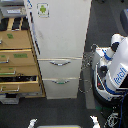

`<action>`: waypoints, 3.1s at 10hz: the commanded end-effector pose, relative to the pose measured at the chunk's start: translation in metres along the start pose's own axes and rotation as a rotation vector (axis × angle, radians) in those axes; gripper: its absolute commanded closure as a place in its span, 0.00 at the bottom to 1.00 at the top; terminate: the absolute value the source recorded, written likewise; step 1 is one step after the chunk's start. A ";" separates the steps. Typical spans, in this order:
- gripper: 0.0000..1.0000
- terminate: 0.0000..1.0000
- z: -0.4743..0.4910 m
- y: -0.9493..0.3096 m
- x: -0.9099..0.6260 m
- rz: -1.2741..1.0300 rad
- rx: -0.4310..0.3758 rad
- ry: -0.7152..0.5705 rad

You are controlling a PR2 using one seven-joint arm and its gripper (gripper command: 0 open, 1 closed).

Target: Opening the fridge

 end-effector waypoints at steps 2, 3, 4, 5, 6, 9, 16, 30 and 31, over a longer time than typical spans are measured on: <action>0.00 0.00 -0.002 0.005 0.003 0.018 0.014 -0.003; 0.00 0.00 0.001 0.015 0.004 0.056 0.001 0.002; 0.00 0.00 0.000 0.019 0.006 0.060 0.009 0.013; 0.00 0.00 -0.001 0.024 0.010 0.069 0.019 0.022; 0.00 0.00 0.000 0.033 0.021 0.087 0.037 0.010; 0.00 0.00 0.000 0.057 0.042 0.137 0.044 0.032; 0.00 0.00 0.002 0.111 0.103 0.180 0.093 0.007; 0.00 0.00 -0.004 0.289 0.187 0.632 0.129 0.253; 0.00 0.00 -0.001 0.290 0.188 0.639 0.137 0.253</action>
